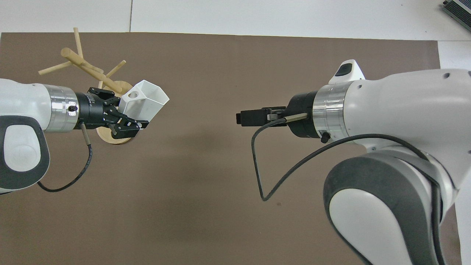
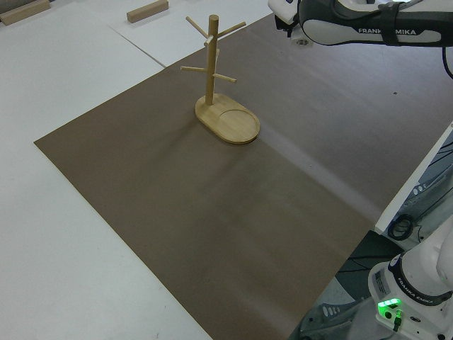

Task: Hang cup on rack
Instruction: 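Move the mug onto a peg while the right gripper returns to rest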

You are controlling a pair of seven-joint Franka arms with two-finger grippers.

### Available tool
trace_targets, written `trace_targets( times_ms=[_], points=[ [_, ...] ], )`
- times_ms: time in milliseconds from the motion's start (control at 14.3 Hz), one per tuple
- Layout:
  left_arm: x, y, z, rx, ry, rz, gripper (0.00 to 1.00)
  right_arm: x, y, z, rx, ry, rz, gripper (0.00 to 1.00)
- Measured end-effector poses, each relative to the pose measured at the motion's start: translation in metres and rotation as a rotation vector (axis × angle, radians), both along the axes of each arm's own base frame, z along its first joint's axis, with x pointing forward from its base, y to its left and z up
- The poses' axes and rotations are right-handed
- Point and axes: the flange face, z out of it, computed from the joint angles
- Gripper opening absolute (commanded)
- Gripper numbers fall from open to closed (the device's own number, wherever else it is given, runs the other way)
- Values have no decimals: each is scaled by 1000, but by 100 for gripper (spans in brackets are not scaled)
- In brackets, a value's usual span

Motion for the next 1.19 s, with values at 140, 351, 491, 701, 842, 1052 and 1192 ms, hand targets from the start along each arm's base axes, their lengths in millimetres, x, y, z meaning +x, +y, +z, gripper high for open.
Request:
trace_targets(
  times_ms=[140, 351, 491, 701, 842, 1052, 1192],
  points=[
    [7, 6, -7, 1, 5, 51, 0, 7, -21, -4, -82, -23, 5, 100],
    [13, 19, -13, 1, 13, 95, 0, 15, -54, -12, -218, -37, 23, 100],
    [17, 24, -20, 2, 19, 119, 0, 22, -84, -16, -281, -37, 39, 100],
    [25, 29, -31, 4, 18, 165, 0, 27, -123, -22, -365, -21, 37, 100],
    [29, 37, -30, 1, 19, 195, 0, 29, -138, -24, -441, -15, 36, 100],
    [32, 42, -26, -10, 30, 241, 0, 29, -163, -28, -487, 24, 19, 100],
    [34, 44, -23, -21, 44, 291, 0, 29, -191, -31, -494, 63, -18, 100]
  ],
)
